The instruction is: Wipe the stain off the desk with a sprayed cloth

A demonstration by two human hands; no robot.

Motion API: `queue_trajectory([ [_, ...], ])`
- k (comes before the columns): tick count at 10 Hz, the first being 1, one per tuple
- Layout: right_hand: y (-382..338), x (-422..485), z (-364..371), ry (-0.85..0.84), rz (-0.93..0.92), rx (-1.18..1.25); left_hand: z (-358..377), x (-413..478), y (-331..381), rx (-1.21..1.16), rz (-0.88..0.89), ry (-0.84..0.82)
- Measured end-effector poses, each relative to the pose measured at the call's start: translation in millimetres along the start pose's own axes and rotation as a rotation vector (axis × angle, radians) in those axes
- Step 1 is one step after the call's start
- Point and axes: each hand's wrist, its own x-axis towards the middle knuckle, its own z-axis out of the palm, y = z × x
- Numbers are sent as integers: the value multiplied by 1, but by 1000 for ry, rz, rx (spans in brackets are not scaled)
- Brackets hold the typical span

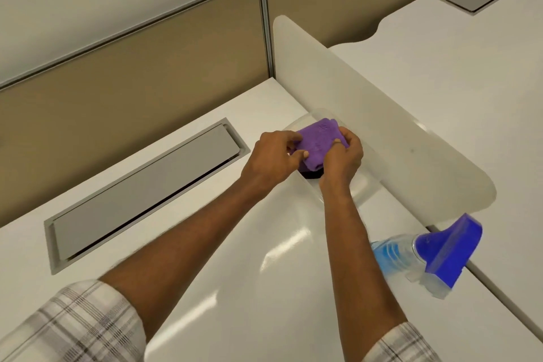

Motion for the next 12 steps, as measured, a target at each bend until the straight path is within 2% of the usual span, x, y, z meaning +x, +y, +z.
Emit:
queue_trajectory([
  [3,6,7,5,-103,-70,-196,11,20,-6,310,155,-56],
  [5,3,6,-1,-51,-148,-302,22,23,-8,369,161,-115],
  [7,12,-13,-4,-17,-305,-608,32,10,-5,326,121,-57],
  [8,10,-7,-12,-93,-277,-615,39,5,-2,322,98,-36],
  [10,-4,-3,-11,-131,-306,-656,45,6,1,270,46,2],
  [12,-12,-41,-28,-205,-347,-568,33,-2,1,190,108,-43],
])
